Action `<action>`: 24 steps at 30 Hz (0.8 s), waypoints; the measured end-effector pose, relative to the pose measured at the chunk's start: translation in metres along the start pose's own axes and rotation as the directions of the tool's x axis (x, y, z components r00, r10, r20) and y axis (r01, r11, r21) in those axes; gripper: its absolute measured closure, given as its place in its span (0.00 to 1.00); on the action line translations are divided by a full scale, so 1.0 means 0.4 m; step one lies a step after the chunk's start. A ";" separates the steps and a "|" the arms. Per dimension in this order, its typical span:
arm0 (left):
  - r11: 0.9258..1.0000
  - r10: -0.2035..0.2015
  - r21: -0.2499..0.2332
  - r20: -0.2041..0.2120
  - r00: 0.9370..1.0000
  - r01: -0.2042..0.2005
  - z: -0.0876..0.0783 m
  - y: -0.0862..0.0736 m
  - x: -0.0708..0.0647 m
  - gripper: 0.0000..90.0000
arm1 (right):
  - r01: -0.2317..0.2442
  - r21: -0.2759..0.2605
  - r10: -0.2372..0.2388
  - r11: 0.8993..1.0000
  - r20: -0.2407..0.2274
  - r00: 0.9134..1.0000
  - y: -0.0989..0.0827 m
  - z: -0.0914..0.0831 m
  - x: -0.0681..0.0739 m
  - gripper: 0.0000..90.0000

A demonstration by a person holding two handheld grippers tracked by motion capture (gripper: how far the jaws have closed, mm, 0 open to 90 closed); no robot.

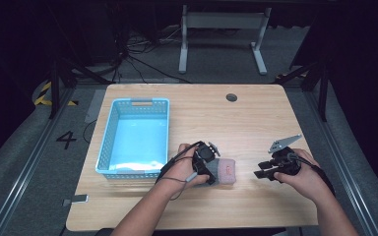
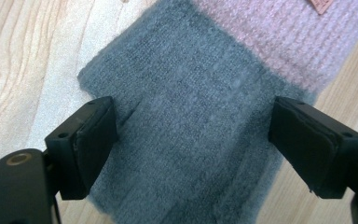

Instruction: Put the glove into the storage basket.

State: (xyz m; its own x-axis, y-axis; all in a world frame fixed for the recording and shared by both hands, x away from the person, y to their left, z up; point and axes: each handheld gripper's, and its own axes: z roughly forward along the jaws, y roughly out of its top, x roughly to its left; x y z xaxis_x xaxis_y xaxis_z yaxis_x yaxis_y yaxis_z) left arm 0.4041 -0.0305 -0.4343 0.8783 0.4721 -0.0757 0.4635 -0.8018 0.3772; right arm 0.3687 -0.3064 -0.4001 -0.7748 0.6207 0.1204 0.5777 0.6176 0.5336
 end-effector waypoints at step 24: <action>0.999 0.018 0.046 0.040 0.999 -0.020 -0.015 0.013 -0.041 0.74 | 0.011 -0.012 -0.011 1.000 -0.006 1.000 -0.001 -0.001 0.002 0.64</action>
State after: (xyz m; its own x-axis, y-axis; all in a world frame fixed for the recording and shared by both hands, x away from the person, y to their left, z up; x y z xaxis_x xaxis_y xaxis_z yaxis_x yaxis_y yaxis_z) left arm 0.3915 -0.0401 -0.4258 0.8903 0.4428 -0.1057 0.4511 -0.8267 0.3361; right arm 0.3678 -0.3062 -0.4000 -0.7828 0.6106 0.1198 0.5661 0.6188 0.5446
